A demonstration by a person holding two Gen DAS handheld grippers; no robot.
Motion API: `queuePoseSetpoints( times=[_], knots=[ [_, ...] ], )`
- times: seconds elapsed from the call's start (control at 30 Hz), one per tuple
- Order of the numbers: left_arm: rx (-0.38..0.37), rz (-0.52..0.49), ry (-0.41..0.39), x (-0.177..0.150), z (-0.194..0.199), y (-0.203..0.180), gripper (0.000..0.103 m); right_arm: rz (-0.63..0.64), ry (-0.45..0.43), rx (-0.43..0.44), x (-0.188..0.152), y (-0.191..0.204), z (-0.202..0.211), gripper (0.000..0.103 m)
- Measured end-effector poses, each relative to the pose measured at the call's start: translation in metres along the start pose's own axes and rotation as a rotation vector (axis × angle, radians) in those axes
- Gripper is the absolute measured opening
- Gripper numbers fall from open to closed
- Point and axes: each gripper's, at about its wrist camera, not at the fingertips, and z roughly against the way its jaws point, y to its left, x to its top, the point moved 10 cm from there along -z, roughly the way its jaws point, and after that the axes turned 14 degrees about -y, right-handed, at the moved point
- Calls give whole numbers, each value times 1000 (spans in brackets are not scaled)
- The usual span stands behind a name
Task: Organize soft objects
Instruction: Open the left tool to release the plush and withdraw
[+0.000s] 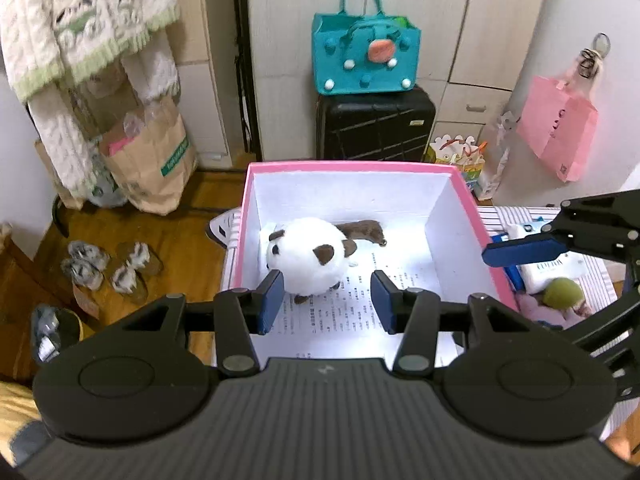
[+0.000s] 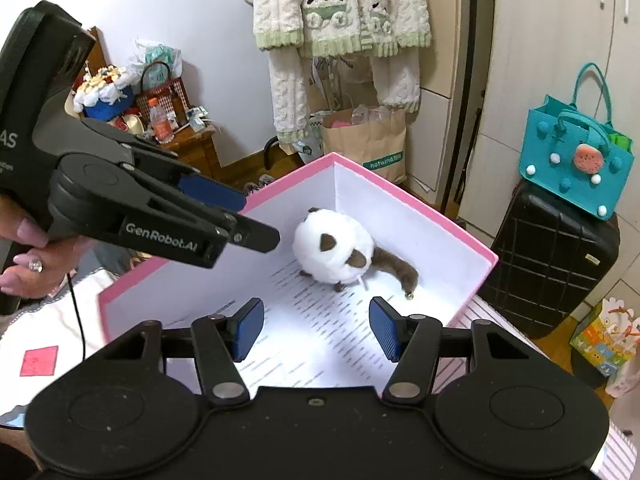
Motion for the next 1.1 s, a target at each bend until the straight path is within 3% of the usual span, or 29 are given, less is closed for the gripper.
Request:
queuePoseSetpoints(
  times=[0.5, 0.63, 0.77, 1.1],
  knots=[
    [-7, -75, -96, 6, 96, -16, 51, 122, -150, -61, 18, 47, 102, 63],
    [-27, -91, -123, 5, 121, -26, 57, 144, -197, -79, 18, 58, 130, 64],
    [-27, -136, -166, 3, 145, -39, 63, 165, -242, -96, 11, 66, 157, 64],
    [-105, -222, -168, -30, 172, -93, 66, 196, -258, -140, -31, 75, 199, 67]
  ],
)
